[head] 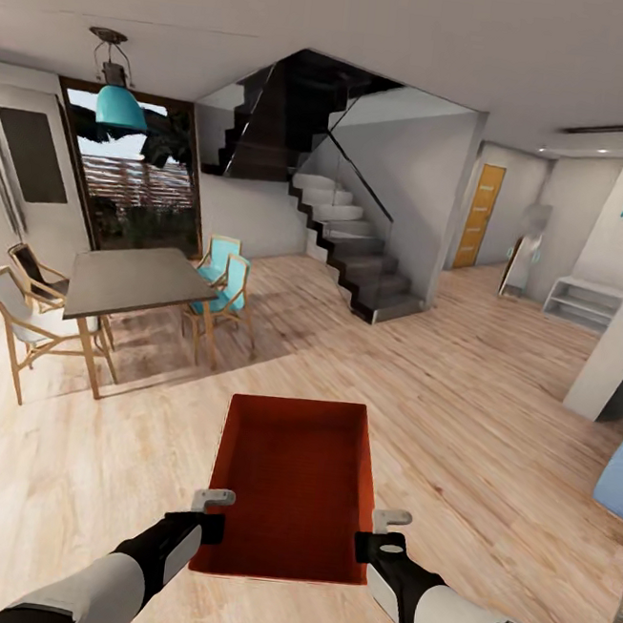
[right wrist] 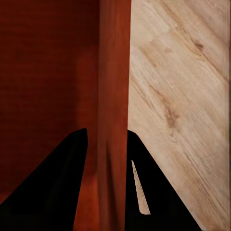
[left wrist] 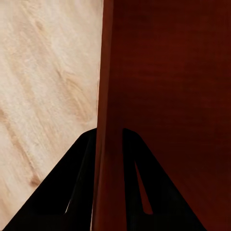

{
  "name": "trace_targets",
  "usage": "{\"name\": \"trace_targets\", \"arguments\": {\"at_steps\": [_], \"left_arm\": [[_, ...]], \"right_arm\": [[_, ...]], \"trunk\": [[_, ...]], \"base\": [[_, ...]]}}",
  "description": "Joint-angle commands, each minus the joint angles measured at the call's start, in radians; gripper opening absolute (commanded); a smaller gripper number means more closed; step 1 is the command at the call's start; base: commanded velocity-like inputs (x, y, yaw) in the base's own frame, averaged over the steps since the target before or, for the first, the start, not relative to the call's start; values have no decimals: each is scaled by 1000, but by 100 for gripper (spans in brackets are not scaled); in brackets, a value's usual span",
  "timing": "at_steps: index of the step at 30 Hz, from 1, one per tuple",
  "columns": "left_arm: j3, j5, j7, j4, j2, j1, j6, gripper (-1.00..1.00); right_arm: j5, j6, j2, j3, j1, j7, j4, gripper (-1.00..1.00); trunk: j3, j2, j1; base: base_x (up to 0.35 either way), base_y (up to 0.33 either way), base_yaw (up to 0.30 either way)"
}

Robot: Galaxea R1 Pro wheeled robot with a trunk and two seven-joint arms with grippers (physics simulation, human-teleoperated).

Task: Move the two storage containers from the living room to the garage. In the garage, place one container on the floor and stack the other container on top of it (either order is fine).

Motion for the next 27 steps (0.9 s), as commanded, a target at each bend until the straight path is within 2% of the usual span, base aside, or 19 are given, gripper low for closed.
{"name": "trace_targets", "arguments": {"at_steps": [1,14,27], "left_arm": [[10,-14,12,-7,2,-1,7,-100],[10,-14,11,-7,2,-1,7,-100],[10,-14,11,-7,2,-1,7,-100]], "right_arm": [[-21,0,0,5,-1,-6,4,-100],[-21,0,-1,5,-1,-6,4,-100],[-21,0,-2,5,-1,-6,4,-100]], "trunk": [[-2,-2,1],[-2,-2,1],[-2,-2,1]], "base": [[322,0,-242],[322,0,-235],[322,0,-20]]}}
